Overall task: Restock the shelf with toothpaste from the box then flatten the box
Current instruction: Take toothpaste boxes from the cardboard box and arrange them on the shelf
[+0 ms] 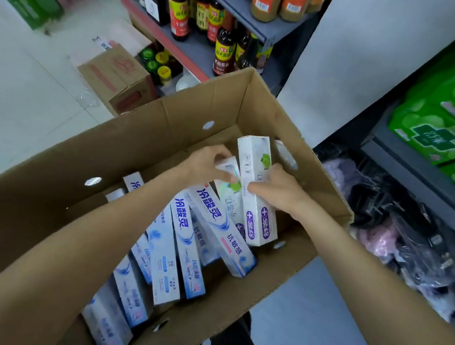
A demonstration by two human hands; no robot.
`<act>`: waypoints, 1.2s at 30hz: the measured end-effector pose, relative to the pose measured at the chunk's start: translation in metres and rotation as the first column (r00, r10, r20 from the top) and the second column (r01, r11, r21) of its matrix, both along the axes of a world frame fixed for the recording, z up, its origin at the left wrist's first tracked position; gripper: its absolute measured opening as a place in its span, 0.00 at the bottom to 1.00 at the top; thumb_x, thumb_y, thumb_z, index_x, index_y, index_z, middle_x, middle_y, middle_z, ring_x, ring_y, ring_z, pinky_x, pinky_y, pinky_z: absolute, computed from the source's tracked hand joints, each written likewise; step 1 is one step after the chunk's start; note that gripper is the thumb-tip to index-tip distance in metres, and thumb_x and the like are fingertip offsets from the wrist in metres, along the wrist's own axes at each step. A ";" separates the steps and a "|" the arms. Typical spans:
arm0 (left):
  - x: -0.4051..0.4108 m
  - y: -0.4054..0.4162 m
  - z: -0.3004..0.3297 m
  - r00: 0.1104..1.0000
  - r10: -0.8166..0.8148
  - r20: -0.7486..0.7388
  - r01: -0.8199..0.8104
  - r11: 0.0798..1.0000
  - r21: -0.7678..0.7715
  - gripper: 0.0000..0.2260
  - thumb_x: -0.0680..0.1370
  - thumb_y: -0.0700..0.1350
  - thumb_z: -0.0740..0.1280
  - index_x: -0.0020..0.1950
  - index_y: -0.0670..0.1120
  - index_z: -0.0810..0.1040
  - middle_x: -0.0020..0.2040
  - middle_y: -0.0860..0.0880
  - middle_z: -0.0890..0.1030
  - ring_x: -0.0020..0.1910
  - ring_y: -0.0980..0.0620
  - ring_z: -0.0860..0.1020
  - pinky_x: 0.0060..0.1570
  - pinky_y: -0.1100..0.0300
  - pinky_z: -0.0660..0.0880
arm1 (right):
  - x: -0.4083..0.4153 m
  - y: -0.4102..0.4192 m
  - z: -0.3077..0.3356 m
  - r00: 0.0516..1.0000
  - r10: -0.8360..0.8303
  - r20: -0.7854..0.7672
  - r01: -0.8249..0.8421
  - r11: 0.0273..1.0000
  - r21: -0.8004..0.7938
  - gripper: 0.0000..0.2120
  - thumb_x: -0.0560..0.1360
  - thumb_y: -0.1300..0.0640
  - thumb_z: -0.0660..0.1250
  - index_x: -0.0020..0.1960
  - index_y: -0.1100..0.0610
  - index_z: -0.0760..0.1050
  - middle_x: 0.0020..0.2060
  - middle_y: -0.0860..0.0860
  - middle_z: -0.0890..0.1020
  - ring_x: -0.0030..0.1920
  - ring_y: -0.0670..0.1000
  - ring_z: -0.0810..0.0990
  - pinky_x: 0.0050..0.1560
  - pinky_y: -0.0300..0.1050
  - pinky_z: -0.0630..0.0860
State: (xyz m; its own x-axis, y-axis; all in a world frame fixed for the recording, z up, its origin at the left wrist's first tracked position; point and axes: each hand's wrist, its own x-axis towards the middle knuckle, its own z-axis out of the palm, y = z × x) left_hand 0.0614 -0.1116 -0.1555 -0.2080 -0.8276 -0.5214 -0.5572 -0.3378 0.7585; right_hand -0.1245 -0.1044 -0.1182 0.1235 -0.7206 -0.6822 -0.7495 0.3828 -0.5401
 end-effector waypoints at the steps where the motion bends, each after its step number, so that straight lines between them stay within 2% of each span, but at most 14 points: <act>1: 0.001 0.001 0.010 0.996 0.059 -0.073 -0.062 0.997 -0.042 0.17 0.70 0.47 0.75 0.56 0.47 0.75 0.49 0.50 0.79 0.48 0.53 0.76 0.43 0.61 0.74 | -0.001 0.004 0.010 0.999 -0.024 0.047 0.026 0.999 -0.034 0.22 0.72 0.52 0.68 0.61 0.57 0.63 0.50 0.48 0.76 0.48 0.49 0.77 0.43 0.43 0.76; 5: -0.003 -0.004 0.057 0.935 0.225 -0.274 -0.264 0.957 -0.117 0.14 0.70 0.53 0.73 0.53 0.51 0.78 0.47 0.51 0.82 0.51 0.47 0.81 0.55 0.48 0.78 | -0.006 0.022 0.055 0.970 -0.049 0.236 0.078 0.990 -0.116 0.14 0.75 0.55 0.66 0.55 0.49 0.63 0.49 0.44 0.77 0.46 0.42 0.77 0.48 0.40 0.74; 7: -0.013 -0.011 0.088 0.920 0.260 -0.294 -0.315 0.936 -0.159 0.13 0.71 0.56 0.72 0.51 0.52 0.78 0.48 0.48 0.82 0.53 0.45 0.81 0.54 0.43 0.78 | -0.009 0.027 0.070 0.965 -0.082 0.247 0.130 0.974 -0.184 0.13 0.75 0.55 0.66 0.56 0.52 0.64 0.49 0.44 0.77 0.46 0.43 0.78 0.47 0.40 0.75; 10: -0.038 -0.021 0.138 0.933 0.219 -0.285 -0.297 0.915 -0.271 0.13 0.70 0.59 0.70 0.46 0.51 0.78 0.46 0.45 0.81 0.49 0.44 0.81 0.52 0.43 0.78 | -0.021 0.032 0.100 0.942 -0.175 0.288 0.265 0.913 -0.311 0.16 0.75 0.53 0.66 0.57 0.56 0.63 0.45 0.42 0.76 0.43 0.39 0.77 0.40 0.37 0.74; 13: -0.077 -0.026 0.187 0.964 0.126 -0.233 -0.209 0.902 -0.378 0.14 0.74 0.57 0.69 0.49 0.47 0.78 0.45 0.47 0.80 0.49 0.47 0.80 0.50 0.50 0.79 | -0.049 0.041 0.134 0.893 -0.260 0.368 0.402 0.829 -0.388 0.21 0.74 0.52 0.69 0.60 0.57 0.64 0.49 0.44 0.79 0.47 0.42 0.79 0.47 0.41 0.78; 15: -0.111 -0.025 0.219 0.967 0.058 -0.249 -0.160 0.897 -0.412 0.18 0.73 0.59 0.68 0.53 0.46 0.79 0.48 0.47 0.81 0.49 0.47 0.80 0.48 0.51 0.79 | -0.079 0.051 0.156 0.817 -0.293 0.496 0.506 0.777 -0.374 0.25 0.72 0.52 0.71 0.63 0.57 0.63 0.52 0.45 0.79 0.48 0.43 0.81 0.46 0.38 0.78; 18: -0.174 -0.015 0.258 0.949 -0.017 -0.314 -0.109 0.920 -0.377 0.18 0.71 0.59 0.70 0.49 0.46 0.78 0.41 0.49 0.80 0.43 0.49 0.80 0.39 0.55 0.80 | -0.133 0.073 0.185 0.653 -0.317 0.687 0.640 0.717 -0.278 0.33 0.66 0.48 0.73 0.67 0.53 0.64 0.58 0.50 0.80 0.54 0.49 0.82 0.55 0.48 0.78; 21: -0.251 0.008 0.290 0.921 -0.056 -0.385 -0.099 0.923 -0.372 0.14 0.70 0.58 0.73 0.38 0.50 0.74 0.37 0.49 0.79 0.39 0.50 0.80 0.41 0.55 0.81 | -0.190 0.102 0.212 0.598 -0.304 0.741 0.695 0.657 -0.291 0.19 0.69 0.53 0.72 0.59 0.50 0.75 0.51 0.50 0.84 0.50 0.51 0.83 0.53 0.48 0.80; 23: -0.306 0.029 0.307 0.887 -0.062 -0.457 -0.138 0.910 -0.392 0.14 0.70 0.56 0.73 0.39 0.49 0.72 0.37 0.50 0.78 0.36 0.52 0.78 0.39 0.58 0.78 | -0.233 0.122 0.226 0.543 -0.358 0.760 0.768 0.577 -0.278 0.14 0.71 0.53 0.71 0.56 0.52 0.77 0.45 0.49 0.86 0.45 0.51 0.84 0.50 0.49 0.81; 25: -0.363 0.051 0.316 0.844 -0.100 -0.527 -0.130 0.915 -0.382 0.12 0.74 0.53 0.70 0.42 0.47 0.73 0.41 0.48 0.78 0.37 0.53 0.76 0.40 0.59 0.75 | -0.282 0.141 0.240 0.419 -0.391 0.819 0.857 0.470 -0.213 0.13 0.72 0.51 0.70 0.55 0.53 0.78 0.40 0.49 0.86 0.38 0.50 0.84 0.43 0.47 0.81; 27: -0.421 0.076 0.315 0.854 -0.215 -0.473 0.029 0.929 -0.369 0.14 0.77 0.54 0.65 0.52 0.44 0.74 0.51 0.47 0.79 0.48 0.50 0.78 0.49 0.56 0.73 | -0.331 0.160 0.257 0.330 -0.385 0.862 0.907 0.382 -0.177 0.11 0.74 0.51 0.68 0.54 0.53 0.77 0.40 0.51 0.86 0.38 0.51 0.84 0.43 0.48 0.82; 29: -0.474 0.100 0.310 0.852 -0.350 -0.390 0.214 0.912 -0.351 0.20 0.78 0.57 0.61 0.60 0.43 0.72 0.57 0.46 0.80 0.54 0.48 0.79 0.54 0.54 0.74 | -0.378 0.178 0.273 0.335 -0.358 0.872 0.922 0.314 -0.226 0.14 0.73 0.52 0.69 0.57 0.54 0.76 0.46 0.54 0.85 0.44 0.54 0.84 0.48 0.52 0.81; 33: -0.561 0.128 0.318 0.801 -0.492 -0.339 0.339 0.842 -0.420 0.20 0.79 0.61 0.56 0.55 0.47 0.76 0.52 0.47 0.82 0.50 0.49 0.81 0.54 0.53 0.76 | -0.461 0.212 0.294 0.392 -0.401 0.828 0.920 0.191 -0.343 0.15 0.75 0.52 0.68 0.60 0.56 0.75 0.48 0.57 0.84 0.45 0.56 0.83 0.49 0.53 0.80; 36: -0.618 0.140 0.331 0.820 -0.555 -0.140 0.395 0.726 -0.562 0.21 0.79 0.60 0.57 0.59 0.45 0.72 0.54 0.48 0.81 0.50 0.50 0.79 0.48 0.55 0.74 | -0.520 0.231 0.299 0.377 -0.438 0.817 0.923 0.097 -0.374 0.15 0.76 0.50 0.66 0.60 0.56 0.75 0.48 0.53 0.84 0.43 0.51 0.83 0.40 0.42 0.80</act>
State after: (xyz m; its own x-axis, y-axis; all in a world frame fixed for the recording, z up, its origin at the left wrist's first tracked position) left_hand -0.5566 0.0280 0.1750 -0.7136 -0.6970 0.0697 -0.2763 0.3715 0.8863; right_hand -0.6442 0.1263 0.1808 -0.6758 -0.7337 0.0698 0.0253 -0.1178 -0.9927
